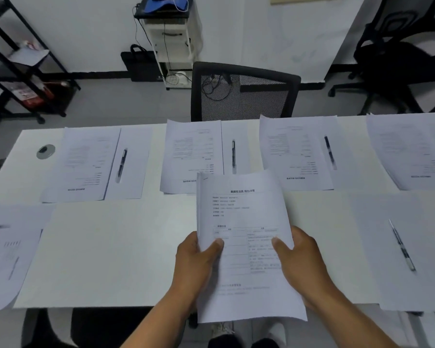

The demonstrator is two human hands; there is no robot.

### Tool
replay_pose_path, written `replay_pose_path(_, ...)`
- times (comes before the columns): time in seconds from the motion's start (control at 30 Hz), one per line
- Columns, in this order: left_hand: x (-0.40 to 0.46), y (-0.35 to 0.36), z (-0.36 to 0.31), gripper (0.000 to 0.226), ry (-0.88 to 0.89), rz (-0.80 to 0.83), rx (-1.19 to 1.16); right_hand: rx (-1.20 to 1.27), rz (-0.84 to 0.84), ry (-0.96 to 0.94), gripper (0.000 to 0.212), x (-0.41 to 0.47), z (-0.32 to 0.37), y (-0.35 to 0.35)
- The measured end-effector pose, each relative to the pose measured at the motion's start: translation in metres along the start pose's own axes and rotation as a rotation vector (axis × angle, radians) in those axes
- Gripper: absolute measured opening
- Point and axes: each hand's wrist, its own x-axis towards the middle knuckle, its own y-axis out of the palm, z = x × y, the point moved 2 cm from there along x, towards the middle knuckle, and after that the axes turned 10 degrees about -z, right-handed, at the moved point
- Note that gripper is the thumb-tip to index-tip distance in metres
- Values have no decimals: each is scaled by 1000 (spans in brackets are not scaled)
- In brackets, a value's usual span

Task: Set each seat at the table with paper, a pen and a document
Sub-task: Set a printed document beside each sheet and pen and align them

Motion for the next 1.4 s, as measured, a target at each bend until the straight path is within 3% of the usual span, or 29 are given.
replay_pose_path(0.23,-4,9,12,11,-13,-30,-32,-108,-63,-3,27,6,-20,-1)
replay_pose_path(0.43,-14,5,24,32,-64,-41,-40,31,-80,36,17,-2,-34,-5)
replay_pose_path(1.0,-31,-16,33,32,-142,-73,-45,69,-31,68,7,-10,-48,-11)
replay_pose_path(1.4,-34,-51,52,28,-182,-168,-23,-52,-149,87,6,26,-94,-53)
